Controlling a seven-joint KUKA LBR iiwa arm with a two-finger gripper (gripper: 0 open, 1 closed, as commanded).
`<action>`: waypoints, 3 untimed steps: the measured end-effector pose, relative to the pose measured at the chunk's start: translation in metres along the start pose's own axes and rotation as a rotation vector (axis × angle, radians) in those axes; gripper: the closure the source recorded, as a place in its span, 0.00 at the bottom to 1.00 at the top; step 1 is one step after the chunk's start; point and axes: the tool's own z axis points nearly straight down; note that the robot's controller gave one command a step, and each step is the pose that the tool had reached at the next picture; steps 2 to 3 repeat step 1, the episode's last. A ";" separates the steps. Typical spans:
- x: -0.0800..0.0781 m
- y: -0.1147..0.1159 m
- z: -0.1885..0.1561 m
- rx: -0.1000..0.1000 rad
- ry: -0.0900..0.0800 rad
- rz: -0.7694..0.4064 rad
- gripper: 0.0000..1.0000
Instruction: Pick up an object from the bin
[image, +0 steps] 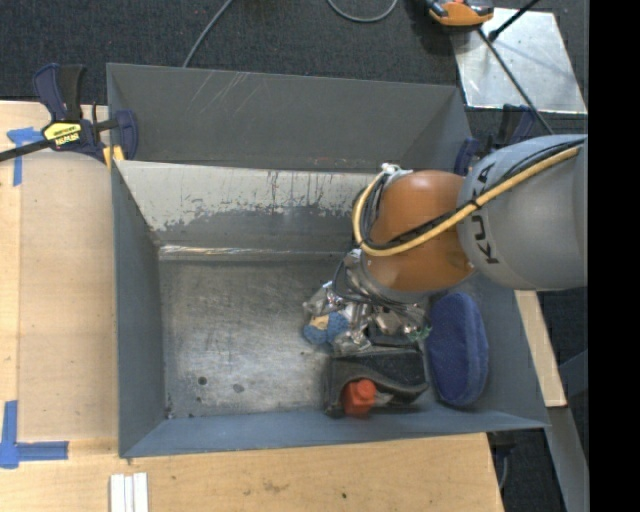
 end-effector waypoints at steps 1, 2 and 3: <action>0.003 -0.017 -0.145 -0.010 0.017 -0.280 1.00; 0.003 -0.017 -0.145 -0.010 0.017 -0.280 1.00; 0.003 -0.017 -0.145 -0.010 0.017 -0.280 1.00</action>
Offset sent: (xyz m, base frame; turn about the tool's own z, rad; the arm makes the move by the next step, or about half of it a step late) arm -0.0028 -0.0162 0.1419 -0.2823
